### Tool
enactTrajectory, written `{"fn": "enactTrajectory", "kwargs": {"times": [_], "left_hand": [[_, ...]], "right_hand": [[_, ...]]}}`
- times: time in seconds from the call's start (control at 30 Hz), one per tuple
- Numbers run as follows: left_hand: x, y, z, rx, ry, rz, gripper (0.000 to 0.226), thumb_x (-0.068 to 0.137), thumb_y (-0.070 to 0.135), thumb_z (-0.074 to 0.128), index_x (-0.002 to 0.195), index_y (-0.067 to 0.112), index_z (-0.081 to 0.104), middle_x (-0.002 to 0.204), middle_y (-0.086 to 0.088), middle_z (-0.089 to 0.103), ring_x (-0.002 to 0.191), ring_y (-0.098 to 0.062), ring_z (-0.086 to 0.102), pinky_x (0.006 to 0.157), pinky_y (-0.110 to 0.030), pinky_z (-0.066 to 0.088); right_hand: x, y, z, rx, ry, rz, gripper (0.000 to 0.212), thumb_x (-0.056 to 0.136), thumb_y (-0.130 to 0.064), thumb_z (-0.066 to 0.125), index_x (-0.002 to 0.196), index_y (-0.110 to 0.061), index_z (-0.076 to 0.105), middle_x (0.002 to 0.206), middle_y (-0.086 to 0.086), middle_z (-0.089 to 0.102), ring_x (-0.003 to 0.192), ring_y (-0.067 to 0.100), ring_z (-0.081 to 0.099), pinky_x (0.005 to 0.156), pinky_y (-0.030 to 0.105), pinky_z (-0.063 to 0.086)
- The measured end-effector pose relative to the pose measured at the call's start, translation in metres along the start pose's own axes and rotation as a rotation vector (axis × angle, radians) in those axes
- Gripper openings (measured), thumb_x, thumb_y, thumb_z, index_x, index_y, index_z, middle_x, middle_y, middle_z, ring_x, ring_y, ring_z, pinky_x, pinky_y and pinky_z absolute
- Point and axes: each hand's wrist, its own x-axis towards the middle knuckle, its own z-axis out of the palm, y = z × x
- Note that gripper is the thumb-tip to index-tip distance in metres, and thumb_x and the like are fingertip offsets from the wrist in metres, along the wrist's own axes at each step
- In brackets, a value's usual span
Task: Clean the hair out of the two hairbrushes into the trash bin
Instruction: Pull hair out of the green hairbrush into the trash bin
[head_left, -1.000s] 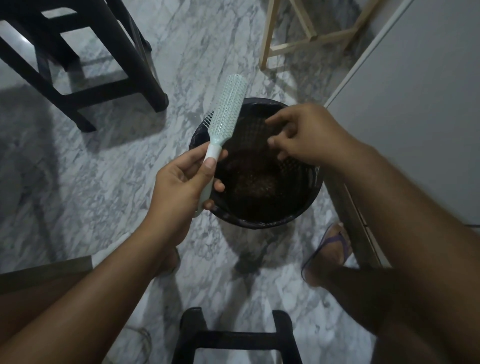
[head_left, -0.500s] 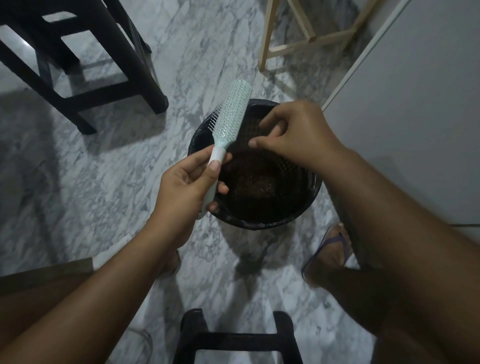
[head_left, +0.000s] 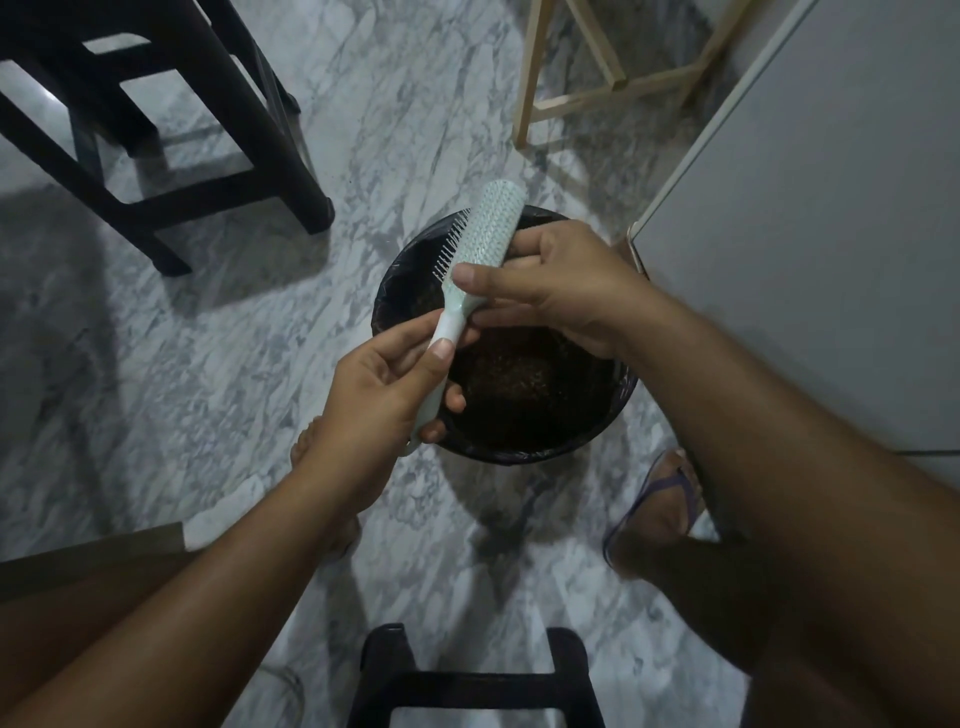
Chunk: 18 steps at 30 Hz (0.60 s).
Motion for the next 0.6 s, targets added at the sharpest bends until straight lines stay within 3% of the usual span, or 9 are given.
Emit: {"fn": "enactTrajectory", "kwargs": {"times": [0.17,0.33,0.47,0.6], "left_hand": [[0.000,0.002,0.001,0.000,-0.011,0.006,0.031,0.098,0.013,0.057,0.129,0.011,0.064,0.117,-0.005,0.075,0.061,-0.015,0.059,0.043,-0.023,0.040],[0.000,0.004,0.001,-0.001,-0.041,0.028,0.031,0.098,0.011,0.056,0.128,0.008,0.063,0.117,-0.007,0.074,0.062,-0.016,0.063,0.040,-0.022,0.039],[-0.001,0.004,0.001,0.033,-0.062,0.034,0.031,0.097,0.012,0.056,0.128,0.010,0.063,0.117,-0.007,0.075,0.064,-0.015,0.066,0.039,-0.021,0.039],[0.000,0.002,0.000,0.051,-0.034,0.028,0.032,0.100,0.011,0.053,0.130,0.008,0.061,0.117,-0.007,0.075,0.065,-0.013,0.068,0.038,-0.020,0.039]], "right_hand": [[-0.003,-0.011,-0.012,-0.231,0.042,-0.010,0.028,0.080,-0.018,0.082,0.096,0.003,0.074,0.084,0.013,0.079,0.076,0.020,0.077,0.063,0.021,0.062],[-0.003,-0.014,-0.021,-0.374,0.075,-0.067,0.025,0.068,-0.028,0.087,0.074,-0.007,0.073,0.065,0.007,0.074,0.046,0.007,0.058,0.043,0.014,0.046],[-0.007,-0.018,-0.041,-0.541,-0.028,-0.038,0.027,0.063,-0.032,0.087,0.074,-0.009,0.076,0.065,0.003,0.073,0.052,0.006,0.058,0.049,0.012,0.047],[-0.004,-0.013,-0.057,-0.891,0.052,-0.069,0.024,0.074,-0.035,0.086,0.075,-0.012,0.077,0.061,0.002,0.072,0.050,0.004,0.061,0.053,0.011,0.045]]}}
